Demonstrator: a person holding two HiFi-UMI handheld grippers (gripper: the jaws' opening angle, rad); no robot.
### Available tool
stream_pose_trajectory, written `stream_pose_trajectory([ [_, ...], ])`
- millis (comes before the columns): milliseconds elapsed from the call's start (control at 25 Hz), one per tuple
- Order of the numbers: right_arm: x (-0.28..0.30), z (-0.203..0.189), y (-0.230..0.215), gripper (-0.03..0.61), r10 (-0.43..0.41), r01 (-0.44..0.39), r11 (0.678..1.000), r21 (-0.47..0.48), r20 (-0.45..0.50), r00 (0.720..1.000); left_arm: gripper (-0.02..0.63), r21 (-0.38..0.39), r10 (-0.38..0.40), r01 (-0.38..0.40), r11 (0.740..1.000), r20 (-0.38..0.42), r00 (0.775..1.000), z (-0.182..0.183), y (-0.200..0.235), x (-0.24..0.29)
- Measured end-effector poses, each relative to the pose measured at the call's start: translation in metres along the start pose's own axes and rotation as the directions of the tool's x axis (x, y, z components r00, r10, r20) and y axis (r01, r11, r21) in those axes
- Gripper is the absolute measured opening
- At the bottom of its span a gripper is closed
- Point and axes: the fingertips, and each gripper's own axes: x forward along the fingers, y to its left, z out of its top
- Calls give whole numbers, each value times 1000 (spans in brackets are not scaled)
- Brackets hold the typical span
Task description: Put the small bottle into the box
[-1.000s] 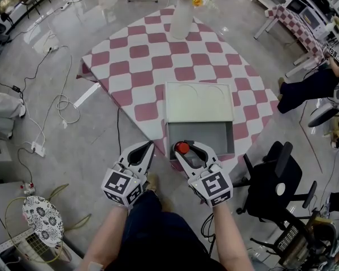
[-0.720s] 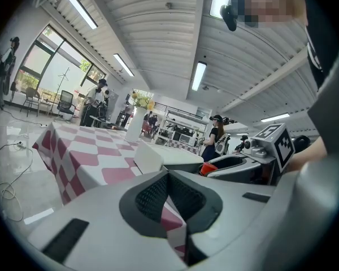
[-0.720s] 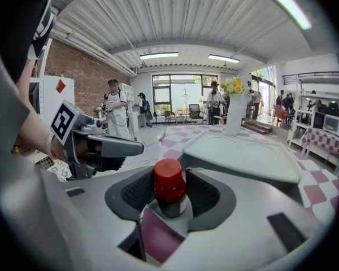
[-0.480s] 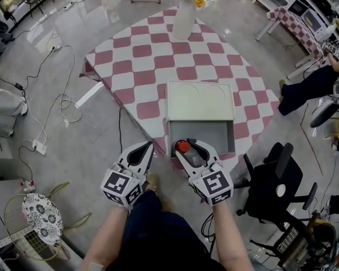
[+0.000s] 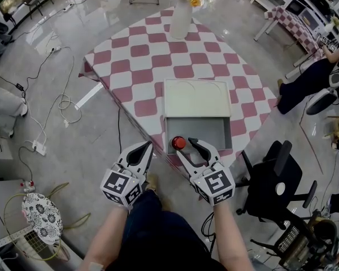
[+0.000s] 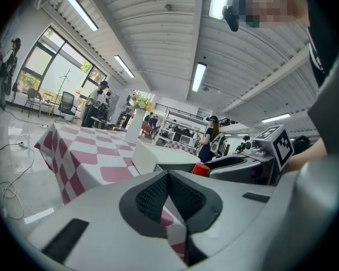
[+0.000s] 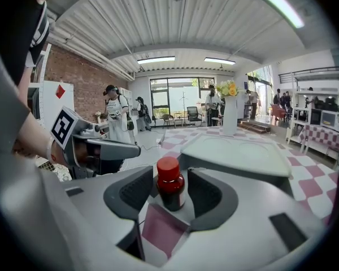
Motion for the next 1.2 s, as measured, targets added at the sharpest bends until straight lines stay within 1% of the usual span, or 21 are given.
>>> stream_pose_trajectory([
  [120,-6,-1,3,193,11,-11,1000,-3,13,1000,5,3,0,0,1000,2,1000,-1,-5,-1],
  [160,-9,0,5,167,12,-12,1000,-2,20,1000,5,4,1,-1,1000,3,1000,-1,-6,-2],
  [200,-11,0,5,155,13,-13,1000,1,27,1000,5,5,2,-2,1000,4,1000,-1,-7,-2],
  [280,-15,0,6,155,14,-14,1000,6,36,999,5,7,3,-3,1000,7,1000,0,-10,-3],
  [320,-17,0,5,130,12,-13,1000,8,40,999,5,9,3,-3,1000,8,1000,0,-12,-3],
  [440,-26,1,7,112,8,-9,1000,19,63,998,5,14,5,-5,1000,12,1000,1,-18,-6],
  [480,-29,3,7,86,4,-6,1000,27,74,997,5,15,6,-6,1000,14,1000,1,-20,-8],
  [600,-38,5,6,70,-14,7,998,64,109,994,5,21,8,-8,1000,21,1000,3,-25,-12],
  [680,-44,6,2,37,-31,19,996,92,131,991,5,24,8,-9,1000,26,1000,4,-29,-13],
  [800,-54,10,-1,31,-45,26,992,125,158,986,5,29,9,-10,1000,33,999,7,-35,-16],
  [840,-57,11,-1,6,-51,30,992,126,163,985,5,32,9,-10,999,36,999,8,-36,-17],
  [1200,-80,18,10,6,-62,38,991,127,193,979,5,56,13,-16,998,66,998,22,-52,-31],
])
